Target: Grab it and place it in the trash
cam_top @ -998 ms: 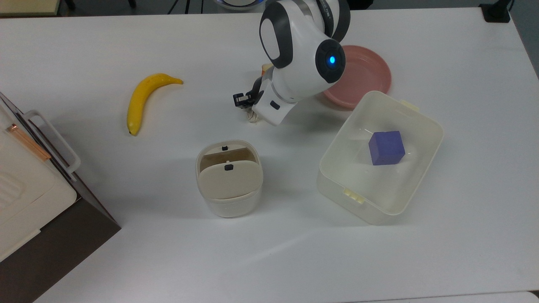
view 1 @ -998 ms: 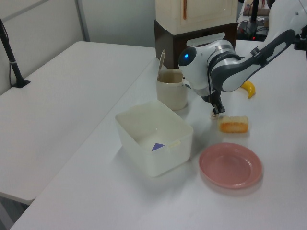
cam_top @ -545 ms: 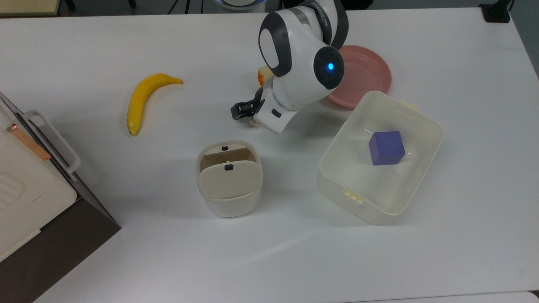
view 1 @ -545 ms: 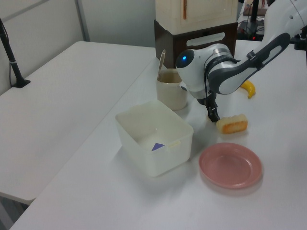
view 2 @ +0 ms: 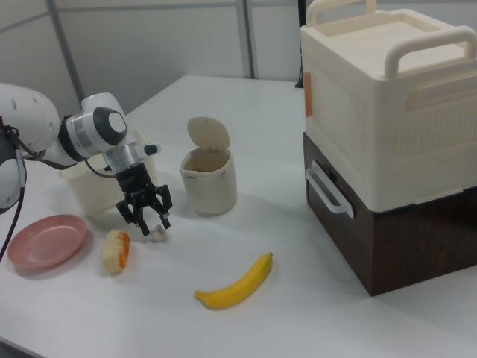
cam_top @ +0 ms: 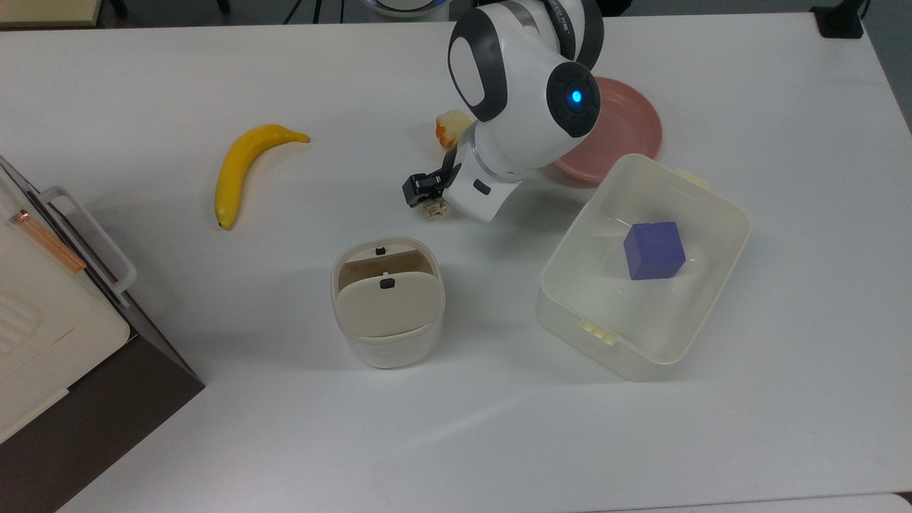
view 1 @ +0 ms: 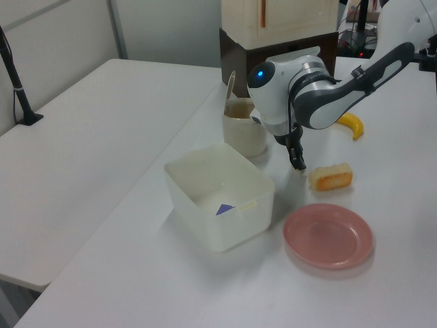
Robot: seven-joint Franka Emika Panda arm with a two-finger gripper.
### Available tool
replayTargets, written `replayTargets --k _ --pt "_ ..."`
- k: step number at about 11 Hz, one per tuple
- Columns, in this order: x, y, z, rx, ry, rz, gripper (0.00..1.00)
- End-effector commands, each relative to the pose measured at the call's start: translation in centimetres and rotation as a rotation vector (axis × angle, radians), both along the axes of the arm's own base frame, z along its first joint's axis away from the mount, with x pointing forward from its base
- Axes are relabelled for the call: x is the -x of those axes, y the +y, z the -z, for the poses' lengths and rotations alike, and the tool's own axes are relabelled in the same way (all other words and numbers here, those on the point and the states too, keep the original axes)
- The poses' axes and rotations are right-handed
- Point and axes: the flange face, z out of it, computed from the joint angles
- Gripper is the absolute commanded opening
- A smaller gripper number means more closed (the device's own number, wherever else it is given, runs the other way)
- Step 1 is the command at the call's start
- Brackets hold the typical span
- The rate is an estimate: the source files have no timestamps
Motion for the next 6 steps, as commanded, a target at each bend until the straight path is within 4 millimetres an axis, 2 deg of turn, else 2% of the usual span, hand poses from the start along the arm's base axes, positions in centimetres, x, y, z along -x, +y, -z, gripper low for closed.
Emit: replayTargets --k 1,4,5,6 --pt "-0.22 -0.93 -0.38 -0.009 -0.018 0.01 0.66" --pt "-0.11 -1.1 -0.16 -0.006 -0.006 -0.009 0.66" --pt "-0.03 -1.02 0.0 -0.007 0.003 -0.022 0.59" --pt "0.2 -1.01 0.37 -0.005 0.011 -0.023 0.36"
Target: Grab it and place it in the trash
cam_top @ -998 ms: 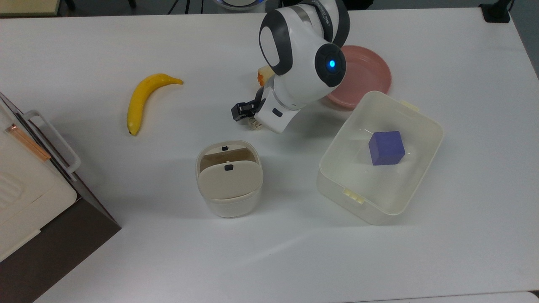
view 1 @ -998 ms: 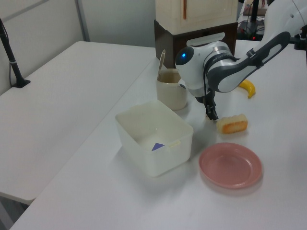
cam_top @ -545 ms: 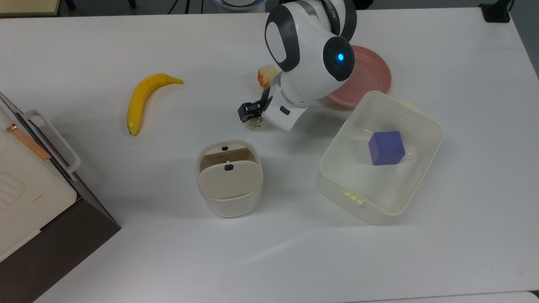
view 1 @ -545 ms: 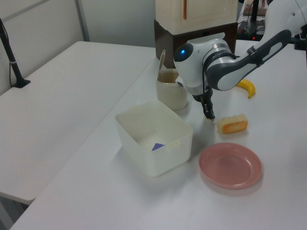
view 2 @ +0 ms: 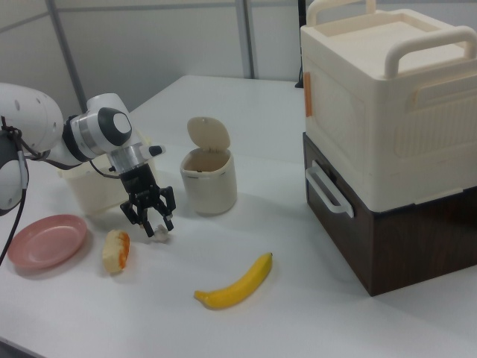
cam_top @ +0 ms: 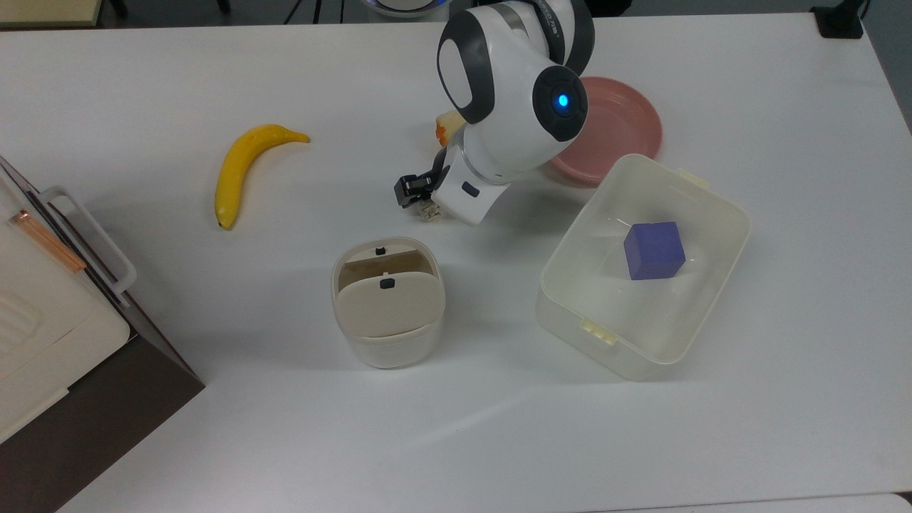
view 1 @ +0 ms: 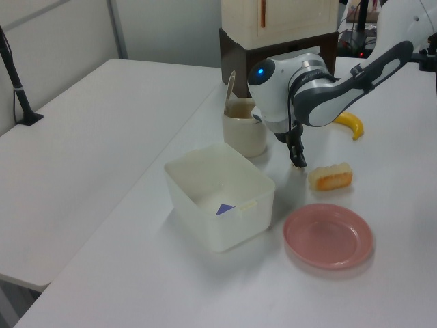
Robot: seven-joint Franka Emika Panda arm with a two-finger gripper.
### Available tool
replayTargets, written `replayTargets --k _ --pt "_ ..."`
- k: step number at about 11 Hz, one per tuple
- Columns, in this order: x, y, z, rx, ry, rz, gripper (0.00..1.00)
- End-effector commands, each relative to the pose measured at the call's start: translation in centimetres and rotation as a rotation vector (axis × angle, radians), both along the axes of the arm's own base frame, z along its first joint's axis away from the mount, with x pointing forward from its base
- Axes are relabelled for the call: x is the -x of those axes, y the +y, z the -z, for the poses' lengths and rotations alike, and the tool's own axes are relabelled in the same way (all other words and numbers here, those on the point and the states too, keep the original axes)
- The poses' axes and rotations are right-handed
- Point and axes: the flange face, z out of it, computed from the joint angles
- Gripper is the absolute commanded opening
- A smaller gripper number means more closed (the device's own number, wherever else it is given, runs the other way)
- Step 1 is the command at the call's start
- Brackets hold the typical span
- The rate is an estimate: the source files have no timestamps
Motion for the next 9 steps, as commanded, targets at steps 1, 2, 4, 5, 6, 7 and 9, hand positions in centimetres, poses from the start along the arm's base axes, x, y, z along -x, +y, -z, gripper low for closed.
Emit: replayTargets --k 1,2,4,5,6,7,9 --pt "0.5 0.2 0.4 -0.002 0.008 -0.034 0.13" --pt "0.5 0.1 0.4 0.0 0.006 -0.026 0.0" --pt "0.4 -0.2 0.4 -0.002 0.003 -0.02 0.0" --pt "0.3 -0.3 0.4 -0.004 0.002 -0.015 0.0" --pt "0.3 -0.3 0.4 -0.005 0.002 -0.015 0.0" --pt "0.3 -0.3 0.3 -0.006 0.001 -0.012 0.0" --pt "-0.2 -0.8 -2.1 -0.018 -0.039 0.009 0.0"
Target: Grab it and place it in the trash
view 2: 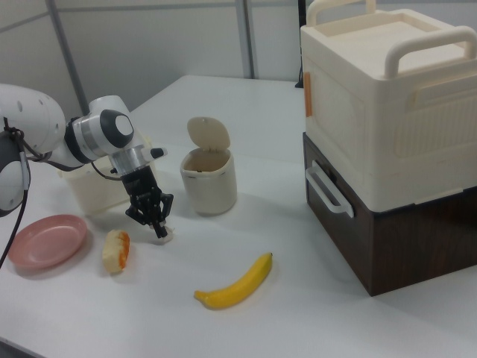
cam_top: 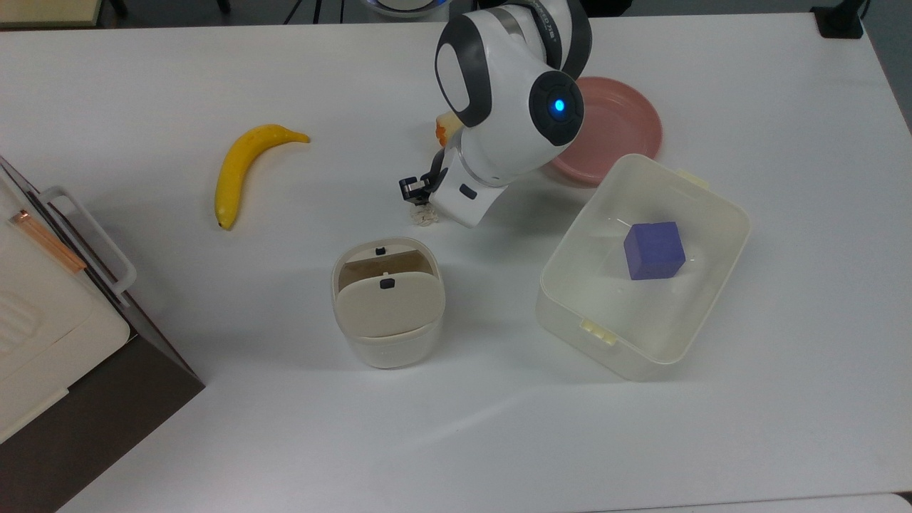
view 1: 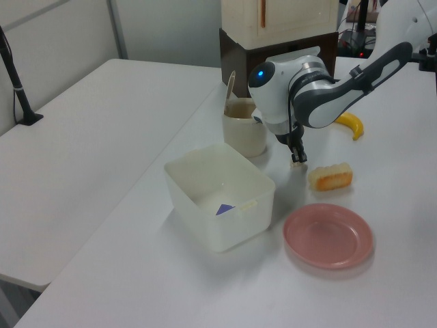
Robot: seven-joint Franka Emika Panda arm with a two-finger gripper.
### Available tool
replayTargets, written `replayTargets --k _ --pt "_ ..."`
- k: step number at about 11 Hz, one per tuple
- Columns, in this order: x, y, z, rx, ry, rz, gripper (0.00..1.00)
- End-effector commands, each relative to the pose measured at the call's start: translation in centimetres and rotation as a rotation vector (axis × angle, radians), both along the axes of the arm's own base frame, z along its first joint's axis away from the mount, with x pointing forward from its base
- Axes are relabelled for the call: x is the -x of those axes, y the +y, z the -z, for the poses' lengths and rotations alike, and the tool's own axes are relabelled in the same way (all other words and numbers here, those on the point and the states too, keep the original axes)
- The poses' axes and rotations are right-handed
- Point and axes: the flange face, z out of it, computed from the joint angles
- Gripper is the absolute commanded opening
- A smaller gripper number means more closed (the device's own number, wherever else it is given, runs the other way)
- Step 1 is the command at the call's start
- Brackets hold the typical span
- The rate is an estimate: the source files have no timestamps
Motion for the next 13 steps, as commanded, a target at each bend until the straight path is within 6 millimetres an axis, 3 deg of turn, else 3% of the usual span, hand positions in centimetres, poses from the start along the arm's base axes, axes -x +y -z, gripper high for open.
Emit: replayTargets --k 1,6,8,10,12,13 --pt "-0.6 -1.2 -5.1 -0.023 -0.089 0.019 0.0" --pt "-4.4 -6.3 -16.7 -0.182 -0.297 0.196 0.0" --pt "-5.3 -7.3 -19.6 -0.215 -0.358 0.221 0.0" --pt "-6.5 -7.1 -20.3 -0.244 -0.466 0.24 0.0" --pt "-8.2 -6.8 -17.1 -0.228 -0.505 0.273 0.0" --pt "-8.7 -6.7 -16.9 -0.24 -0.55 0.292 0.0"
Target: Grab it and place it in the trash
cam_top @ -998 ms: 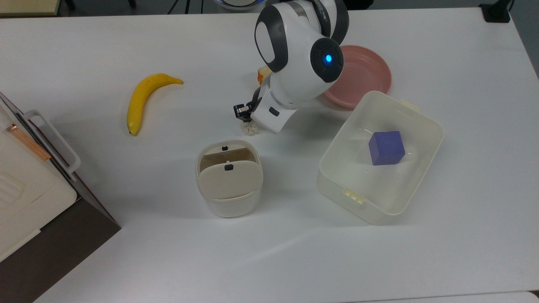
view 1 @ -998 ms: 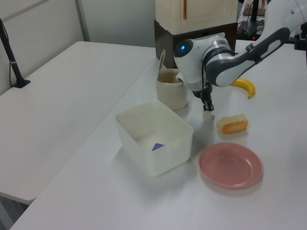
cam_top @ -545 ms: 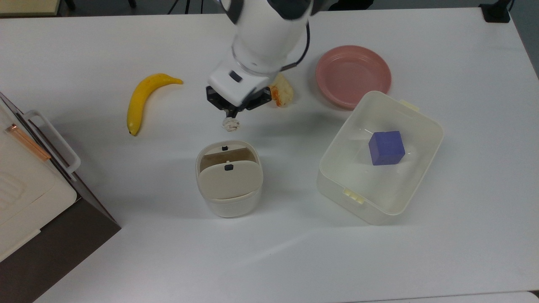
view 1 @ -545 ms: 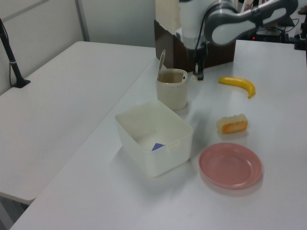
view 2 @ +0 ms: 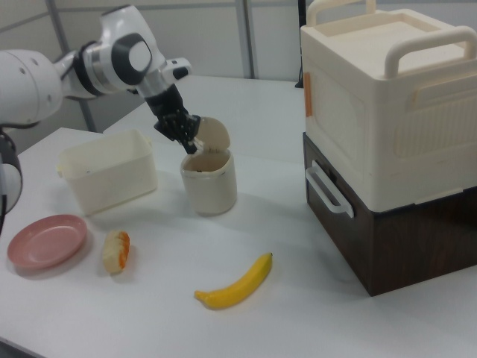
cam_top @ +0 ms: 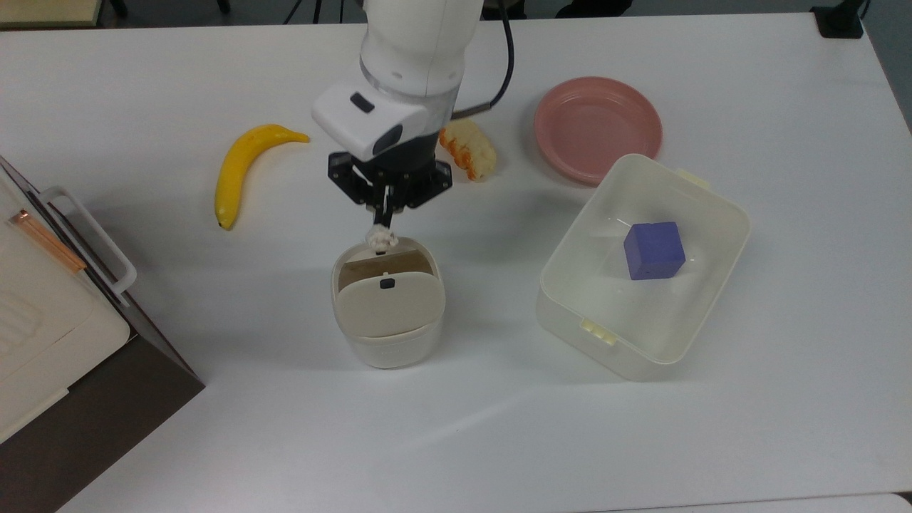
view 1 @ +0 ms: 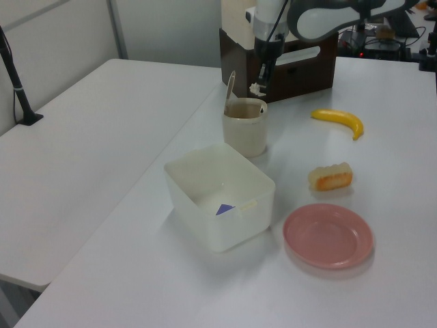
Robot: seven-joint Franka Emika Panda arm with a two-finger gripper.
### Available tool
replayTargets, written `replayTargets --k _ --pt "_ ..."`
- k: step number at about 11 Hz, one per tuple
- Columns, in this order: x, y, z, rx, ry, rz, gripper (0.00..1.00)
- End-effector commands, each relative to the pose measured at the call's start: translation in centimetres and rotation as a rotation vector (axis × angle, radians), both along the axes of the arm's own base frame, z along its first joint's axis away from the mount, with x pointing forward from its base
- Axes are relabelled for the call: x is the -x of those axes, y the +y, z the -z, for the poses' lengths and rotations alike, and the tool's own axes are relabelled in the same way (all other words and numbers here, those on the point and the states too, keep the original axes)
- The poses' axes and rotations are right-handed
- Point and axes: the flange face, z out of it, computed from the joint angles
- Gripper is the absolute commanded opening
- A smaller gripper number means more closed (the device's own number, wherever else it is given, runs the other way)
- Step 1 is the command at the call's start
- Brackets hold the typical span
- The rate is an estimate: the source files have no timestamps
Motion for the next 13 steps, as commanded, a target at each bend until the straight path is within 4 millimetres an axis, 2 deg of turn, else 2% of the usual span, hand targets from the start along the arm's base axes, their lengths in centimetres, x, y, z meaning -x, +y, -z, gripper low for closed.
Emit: replayTargets --k 1,4,5,6,9,10,11,13 --pt "-1.8 0.4 2.1 -0.015 -0.08 0.059 0.0" --pt "-1.9 0.0 2.8 -0.016 -0.074 0.065 0.0" --pt "-2.0 -0.4 2.8 -0.017 -0.073 0.075 0.58" --pt "-2.0 -0.7 2.9 -0.001 -0.073 0.072 1.0" --pt "-1.9 -1.1 2.4 0.026 -0.078 0.071 1.0" --pt "-1.5 -1.9 0.8 0.025 -0.095 0.089 1.0" --pt "-0.6 -4.2 -2.6 -0.013 -0.134 0.137 1.0" --pt "2.7 -8.0 -9.6 -0.245 -0.158 0.289 1.0"
